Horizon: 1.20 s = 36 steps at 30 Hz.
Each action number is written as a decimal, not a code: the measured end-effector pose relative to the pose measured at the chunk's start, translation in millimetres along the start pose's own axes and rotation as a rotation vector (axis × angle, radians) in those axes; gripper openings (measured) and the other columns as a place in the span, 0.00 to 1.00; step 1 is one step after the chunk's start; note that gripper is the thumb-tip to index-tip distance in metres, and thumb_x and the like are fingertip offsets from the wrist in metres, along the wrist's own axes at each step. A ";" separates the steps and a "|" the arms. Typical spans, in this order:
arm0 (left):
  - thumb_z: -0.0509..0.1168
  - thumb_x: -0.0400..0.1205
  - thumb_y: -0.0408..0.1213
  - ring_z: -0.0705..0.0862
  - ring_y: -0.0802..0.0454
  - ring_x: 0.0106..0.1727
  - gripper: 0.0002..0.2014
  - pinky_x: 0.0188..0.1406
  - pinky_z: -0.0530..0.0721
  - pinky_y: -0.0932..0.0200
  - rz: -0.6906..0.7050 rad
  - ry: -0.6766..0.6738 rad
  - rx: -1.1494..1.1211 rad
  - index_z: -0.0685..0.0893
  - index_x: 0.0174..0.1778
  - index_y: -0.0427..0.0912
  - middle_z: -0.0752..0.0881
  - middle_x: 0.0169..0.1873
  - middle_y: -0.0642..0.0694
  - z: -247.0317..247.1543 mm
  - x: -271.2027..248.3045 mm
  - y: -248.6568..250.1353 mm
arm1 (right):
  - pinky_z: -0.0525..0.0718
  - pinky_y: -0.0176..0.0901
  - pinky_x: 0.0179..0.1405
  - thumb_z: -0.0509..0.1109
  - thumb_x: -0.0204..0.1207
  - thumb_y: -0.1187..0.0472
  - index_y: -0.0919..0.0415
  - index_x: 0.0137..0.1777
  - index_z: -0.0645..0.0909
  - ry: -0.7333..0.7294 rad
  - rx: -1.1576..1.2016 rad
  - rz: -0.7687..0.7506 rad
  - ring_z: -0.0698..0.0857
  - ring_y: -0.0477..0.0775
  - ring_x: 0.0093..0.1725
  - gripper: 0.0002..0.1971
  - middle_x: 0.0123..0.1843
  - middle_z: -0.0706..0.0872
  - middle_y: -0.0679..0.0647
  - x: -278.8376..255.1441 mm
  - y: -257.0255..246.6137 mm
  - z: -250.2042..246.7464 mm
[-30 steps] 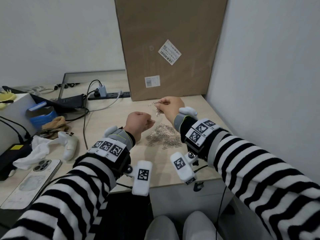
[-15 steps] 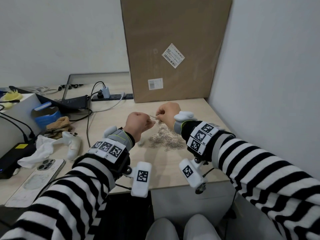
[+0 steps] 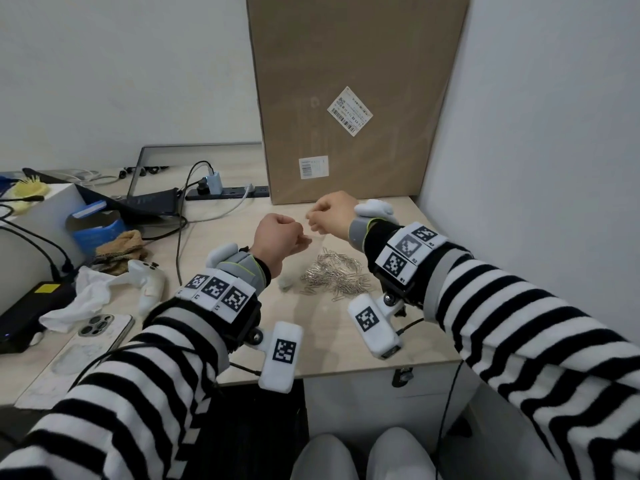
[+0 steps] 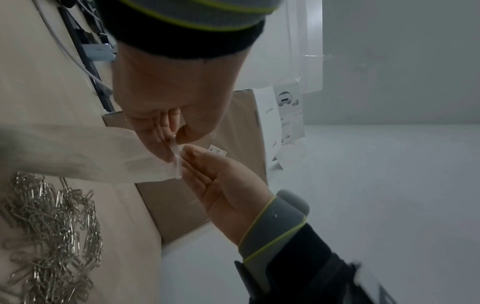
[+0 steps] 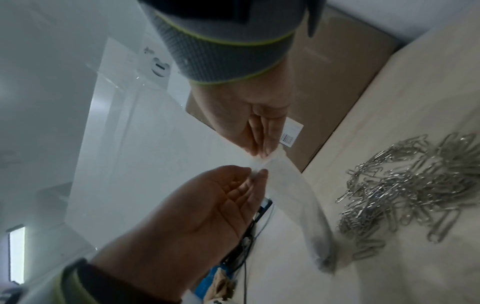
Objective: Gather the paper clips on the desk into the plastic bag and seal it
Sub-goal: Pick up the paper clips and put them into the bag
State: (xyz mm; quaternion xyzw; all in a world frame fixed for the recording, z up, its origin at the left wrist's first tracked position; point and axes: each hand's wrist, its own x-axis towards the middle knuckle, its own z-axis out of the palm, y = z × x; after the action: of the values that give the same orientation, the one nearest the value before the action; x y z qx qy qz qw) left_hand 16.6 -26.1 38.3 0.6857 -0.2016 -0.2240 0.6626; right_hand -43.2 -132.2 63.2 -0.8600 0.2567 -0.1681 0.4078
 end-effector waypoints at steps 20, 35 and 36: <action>0.54 0.79 0.27 0.82 0.53 0.28 0.09 0.31 0.85 0.60 0.201 0.377 0.105 0.71 0.36 0.44 0.79 0.35 0.46 -33.0 16.6 24.2 | 0.81 0.41 0.39 0.61 0.81 0.51 0.57 0.40 0.82 0.082 0.109 -0.056 0.83 0.46 0.31 0.14 0.32 0.86 0.47 -10.5 16.4 -8.6; 0.60 0.83 0.30 0.82 0.50 0.33 0.05 0.27 0.83 0.63 -0.086 0.119 0.139 0.74 0.40 0.38 0.77 0.34 0.44 -39.0 11.9 -46.8 | 0.76 0.32 0.23 0.64 0.81 0.52 0.58 0.36 0.83 -0.604 -0.046 0.470 0.86 0.43 0.25 0.15 0.30 0.88 0.49 -39.2 113.3 -9.7; 0.60 0.83 0.30 0.82 0.50 0.33 0.06 0.29 0.84 0.63 -0.083 0.116 0.138 0.74 0.39 0.39 0.77 0.33 0.44 -38.7 11.5 -48.3 | 0.75 0.31 0.23 0.64 0.81 0.53 0.58 0.37 0.83 -0.581 -0.029 0.457 0.85 0.42 0.25 0.14 0.29 0.88 0.49 -37.4 109.8 -5.3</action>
State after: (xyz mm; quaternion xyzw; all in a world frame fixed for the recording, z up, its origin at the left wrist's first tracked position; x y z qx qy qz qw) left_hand 47.2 0.9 -9.6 0.7494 -0.1491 -0.1967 0.6144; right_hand -109.6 -172.6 -23.0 -0.7980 0.3179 0.1820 0.4785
